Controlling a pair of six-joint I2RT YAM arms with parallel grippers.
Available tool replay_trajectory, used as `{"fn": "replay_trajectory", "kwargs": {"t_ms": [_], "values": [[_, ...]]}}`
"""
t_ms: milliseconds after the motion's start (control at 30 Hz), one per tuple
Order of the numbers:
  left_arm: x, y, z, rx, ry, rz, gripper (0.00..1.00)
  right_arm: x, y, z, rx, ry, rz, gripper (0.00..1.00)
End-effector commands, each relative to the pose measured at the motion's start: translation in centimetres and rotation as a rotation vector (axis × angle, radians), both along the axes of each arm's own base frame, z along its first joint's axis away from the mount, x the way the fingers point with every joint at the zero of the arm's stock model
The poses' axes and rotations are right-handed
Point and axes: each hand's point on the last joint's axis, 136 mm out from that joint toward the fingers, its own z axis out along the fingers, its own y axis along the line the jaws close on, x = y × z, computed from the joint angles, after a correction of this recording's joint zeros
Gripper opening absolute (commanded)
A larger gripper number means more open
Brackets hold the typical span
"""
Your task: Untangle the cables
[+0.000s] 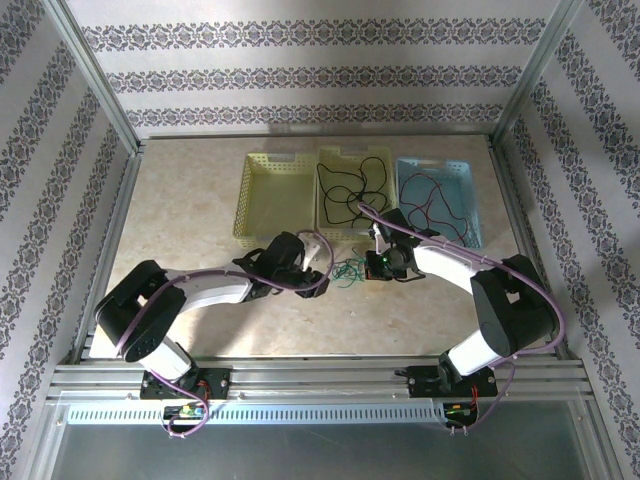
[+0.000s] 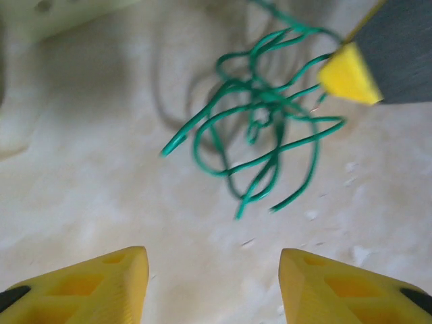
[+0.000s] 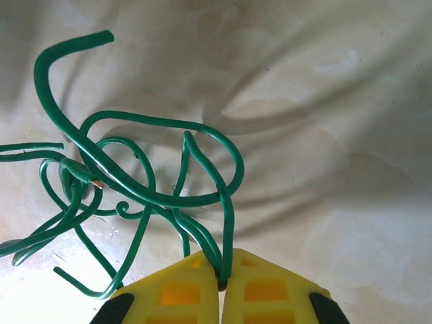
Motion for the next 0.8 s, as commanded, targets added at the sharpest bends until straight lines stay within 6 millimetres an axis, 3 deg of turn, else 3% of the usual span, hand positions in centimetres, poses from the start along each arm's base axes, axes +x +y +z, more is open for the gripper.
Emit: {"fn": "replay_trajectory", "kwargs": {"t_ms": [0, 167, 467, 567, 667, 767], "values": [[0.6, -3.5, 2.4, -0.084, -0.043, -0.114, 0.52, -1.0, 0.0, -0.2, 0.003, 0.025, 0.002, 0.0], [2.0, -5.3, 0.9, -0.067, -0.034, -0.129, 0.28, -1.2, 0.0, 0.1, 0.008, 0.019, 0.002, 0.0], [2.9, -6.4, -0.5, -0.056, -0.02, -0.147, 0.24, -1.5, -0.1, 0.6, 0.009, 0.01, 0.005, 0.0], [3.0, -6.6, -0.8, -0.052, -0.012, -0.15, 0.16, -1.5, -0.1, 0.6, 0.012, 0.009, 0.003, 0.0], [3.3, -6.7, -1.0, -0.047, -0.001, -0.139, 0.0, -1.5, -0.2, 0.7, 0.008, 0.005, -0.001, 0.0], [3.4, -6.3, -0.9, -0.037, 0.003, -0.111, 0.0, -1.4, -0.7, 0.7, -0.013, -0.009, -0.022, 0.0]]}}
